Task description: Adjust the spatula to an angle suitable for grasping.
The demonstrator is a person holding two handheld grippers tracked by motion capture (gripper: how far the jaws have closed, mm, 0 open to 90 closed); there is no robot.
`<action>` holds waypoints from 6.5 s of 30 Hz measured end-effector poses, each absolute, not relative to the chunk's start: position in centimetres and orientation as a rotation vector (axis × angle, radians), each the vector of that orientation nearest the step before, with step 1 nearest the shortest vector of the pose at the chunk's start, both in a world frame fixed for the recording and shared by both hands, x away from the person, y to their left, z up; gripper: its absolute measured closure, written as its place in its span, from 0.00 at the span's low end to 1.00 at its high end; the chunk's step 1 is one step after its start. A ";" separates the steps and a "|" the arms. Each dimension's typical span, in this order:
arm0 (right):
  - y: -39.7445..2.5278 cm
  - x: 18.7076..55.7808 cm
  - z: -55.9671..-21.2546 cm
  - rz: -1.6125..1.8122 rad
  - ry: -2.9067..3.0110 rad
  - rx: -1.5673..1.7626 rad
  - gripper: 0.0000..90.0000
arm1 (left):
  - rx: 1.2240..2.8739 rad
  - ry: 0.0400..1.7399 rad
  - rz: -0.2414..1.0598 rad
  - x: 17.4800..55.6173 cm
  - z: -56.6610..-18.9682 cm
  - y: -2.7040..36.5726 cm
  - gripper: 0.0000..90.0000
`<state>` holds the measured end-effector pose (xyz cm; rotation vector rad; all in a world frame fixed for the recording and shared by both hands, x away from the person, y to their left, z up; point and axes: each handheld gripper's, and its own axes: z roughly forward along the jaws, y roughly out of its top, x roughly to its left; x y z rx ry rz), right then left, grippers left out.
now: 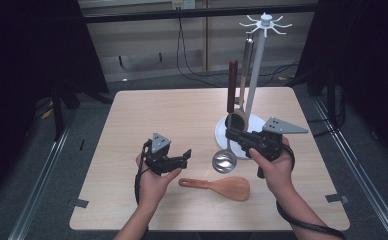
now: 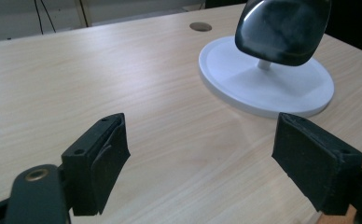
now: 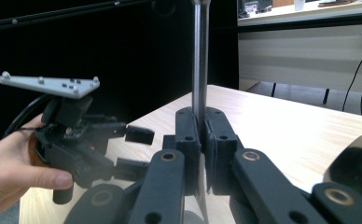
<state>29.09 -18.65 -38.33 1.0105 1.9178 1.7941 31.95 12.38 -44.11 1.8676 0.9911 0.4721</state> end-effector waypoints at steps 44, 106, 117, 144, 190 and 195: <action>-23.8 32.4 -34.8 1.842 1.822 1.047 0.95 | 1.925 1.025 0.464 32.2 -45.4 12.6 0.17; -26.1 34.3 -32.5 1.761 1.415 1.133 1.00 | 1.929 1.006 0.453 31.8 -45.6 12.1 0.18; -26.5 35.2 -27.5 1.786 1.226 1.087 1.00 | 1.938 0.994 0.457 31.8 -45.5 12.2 0.18; -25.2 35.4 -24.7 1.840 1.177 0.982 1.00 | 1.949 0.972 0.470 31.8 -45.5 12.0 0.18; -23.4 34.3 -26.4 1.830 1.317 0.936 0.99 | 1.958 0.980 0.459 31.6 -45.6 11.9 0.18; -24.2 35.0 -25.0 1.820 1.279 0.942 1.00 | 1.956 0.983 0.455 31.7 -45.7 12.0 0.18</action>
